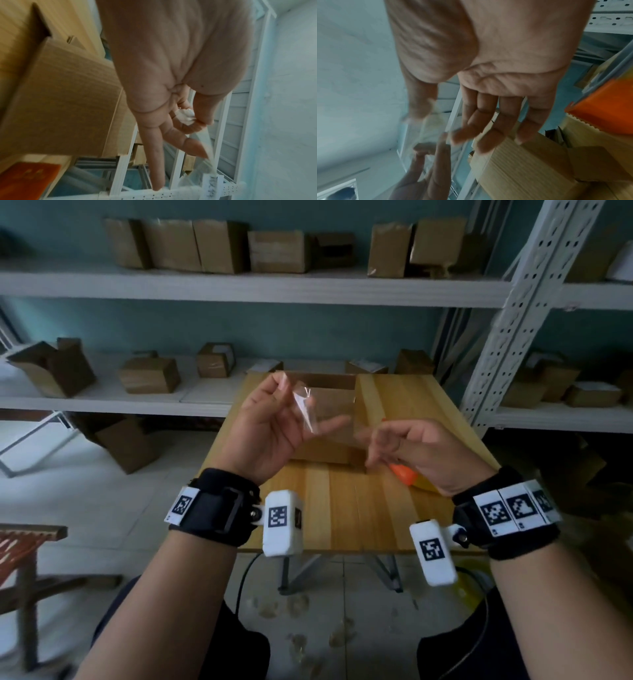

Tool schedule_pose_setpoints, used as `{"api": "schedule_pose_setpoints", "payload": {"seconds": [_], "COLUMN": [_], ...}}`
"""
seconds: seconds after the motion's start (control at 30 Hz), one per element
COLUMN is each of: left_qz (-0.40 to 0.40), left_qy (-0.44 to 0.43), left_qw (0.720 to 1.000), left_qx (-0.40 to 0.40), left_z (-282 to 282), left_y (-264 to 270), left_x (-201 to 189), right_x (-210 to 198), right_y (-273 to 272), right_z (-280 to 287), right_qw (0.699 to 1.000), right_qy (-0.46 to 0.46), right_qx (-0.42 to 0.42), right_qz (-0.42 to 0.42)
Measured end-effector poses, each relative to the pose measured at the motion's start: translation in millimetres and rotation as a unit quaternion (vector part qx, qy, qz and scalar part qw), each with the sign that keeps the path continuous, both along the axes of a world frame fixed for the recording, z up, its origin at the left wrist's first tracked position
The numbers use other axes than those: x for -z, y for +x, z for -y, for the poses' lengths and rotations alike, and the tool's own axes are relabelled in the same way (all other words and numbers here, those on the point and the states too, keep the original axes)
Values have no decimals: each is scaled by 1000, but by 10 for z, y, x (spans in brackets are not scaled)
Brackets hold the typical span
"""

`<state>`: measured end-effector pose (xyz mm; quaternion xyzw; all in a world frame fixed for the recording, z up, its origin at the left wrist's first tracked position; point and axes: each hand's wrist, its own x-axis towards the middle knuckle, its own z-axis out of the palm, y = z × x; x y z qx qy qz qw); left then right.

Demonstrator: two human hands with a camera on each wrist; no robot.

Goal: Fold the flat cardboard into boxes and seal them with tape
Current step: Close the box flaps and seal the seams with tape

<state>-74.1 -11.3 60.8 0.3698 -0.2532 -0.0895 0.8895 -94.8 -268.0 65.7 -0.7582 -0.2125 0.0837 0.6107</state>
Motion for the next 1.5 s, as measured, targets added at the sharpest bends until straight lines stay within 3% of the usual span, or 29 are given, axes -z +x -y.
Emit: {"api": "schedule_pose_setpoints", "payload": {"seconds": [0.17, 0.27, 0.43, 0.57, 0.93, 1.23, 1.5], "left_qz": [19, 50, 56, 70, 46, 3, -41], "left_qy": [9, 42, 22, 2, -31, -94, -126], "left_qw": [999, 996, 995, 995, 998, 995, 991], "left_qx": [-24, -59, -85, -67, 18, -17, -22], "left_z": [-167, -286, -451, -398, -186, -245, -323], "left_y": [45, 80, 181, 218, 55, 1, 11], "left_x": [-109, -195, -372, -505, -496, -452, -367], "right_x": [-89, -194, -397, -471, -176, -53, -94], "right_y": [-43, -21, 113, 118, 79, 16, -12], "right_z": [29, 41, -54, -263, -641, -698, -622], "right_qw": [996, 987, 963, 976, 994, 980, 955], "right_qy": [79, 158, 262, 215, 94, 190, 291], "right_qx": [49, 16, -50, -32, 10, 54, -7], "right_qz": [2, -24, -50, -14, 47, 16, -63]}}
